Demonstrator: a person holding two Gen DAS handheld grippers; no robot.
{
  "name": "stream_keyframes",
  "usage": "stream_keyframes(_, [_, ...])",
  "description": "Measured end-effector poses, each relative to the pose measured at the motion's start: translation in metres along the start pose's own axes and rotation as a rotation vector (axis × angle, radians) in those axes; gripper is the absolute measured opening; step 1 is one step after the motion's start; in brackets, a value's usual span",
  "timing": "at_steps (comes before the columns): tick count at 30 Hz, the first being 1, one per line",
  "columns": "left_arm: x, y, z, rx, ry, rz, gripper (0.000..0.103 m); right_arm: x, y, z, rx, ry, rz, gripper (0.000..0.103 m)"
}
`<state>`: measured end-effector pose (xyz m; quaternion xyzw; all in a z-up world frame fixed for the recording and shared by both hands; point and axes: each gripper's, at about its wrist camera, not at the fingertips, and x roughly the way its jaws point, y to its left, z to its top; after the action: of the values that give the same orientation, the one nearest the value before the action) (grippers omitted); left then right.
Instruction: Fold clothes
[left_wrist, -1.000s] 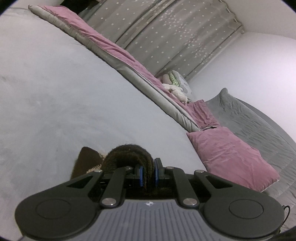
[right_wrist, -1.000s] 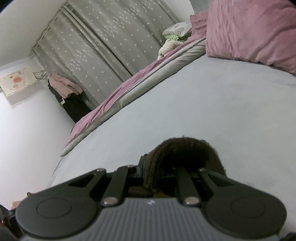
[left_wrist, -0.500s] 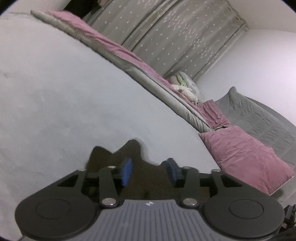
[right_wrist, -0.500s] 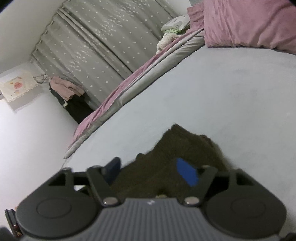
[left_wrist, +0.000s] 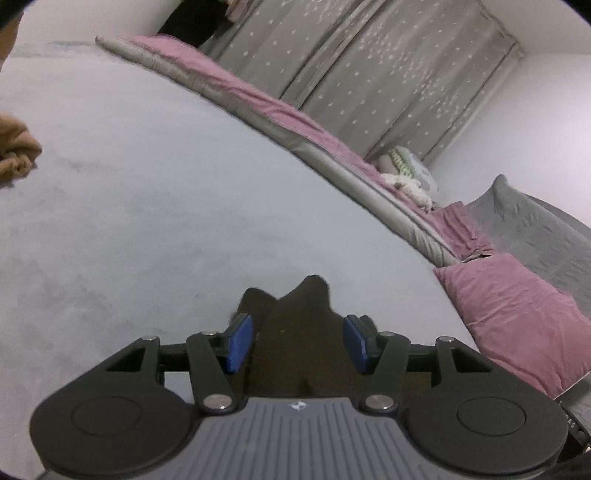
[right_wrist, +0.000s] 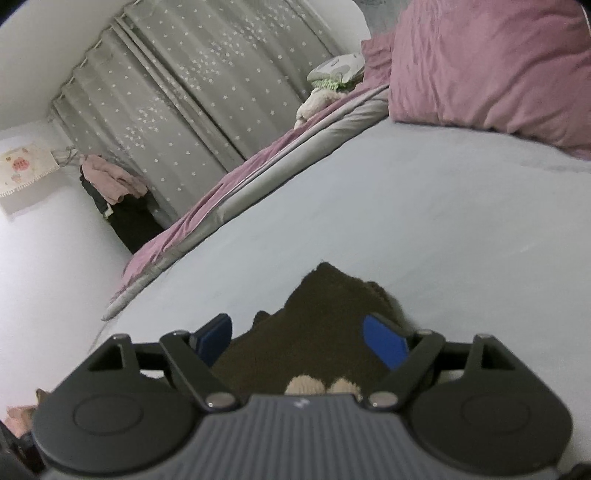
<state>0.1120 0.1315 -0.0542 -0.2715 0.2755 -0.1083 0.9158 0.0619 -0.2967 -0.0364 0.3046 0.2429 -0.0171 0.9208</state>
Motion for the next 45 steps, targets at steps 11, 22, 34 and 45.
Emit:
stream_keyframes(11, [0.008, -0.053, -0.050, 0.293, 0.019, -0.084, 0.055, -0.003, 0.064, -0.056, -0.365, -0.022, -0.032, 0.091])
stream_keyframes(22, [0.023, -0.060, -0.091, 0.541, 0.031, 0.037, 0.063, 0.027, 0.073, -0.103, -0.573, 0.102, -0.094, 0.099])
stream_keyframes(34, [0.015, -0.050, -0.053, 0.462, -0.021, 0.079, 0.070, 0.009, 0.071, -0.080, -0.573, 0.008, -0.108, 0.102])
stream_keyframes(45, [0.010, -0.036, -0.033, 0.415, -0.030, 0.100, 0.070, 0.005, 0.016, -0.050, -0.397, 0.018, -0.224, 0.102])
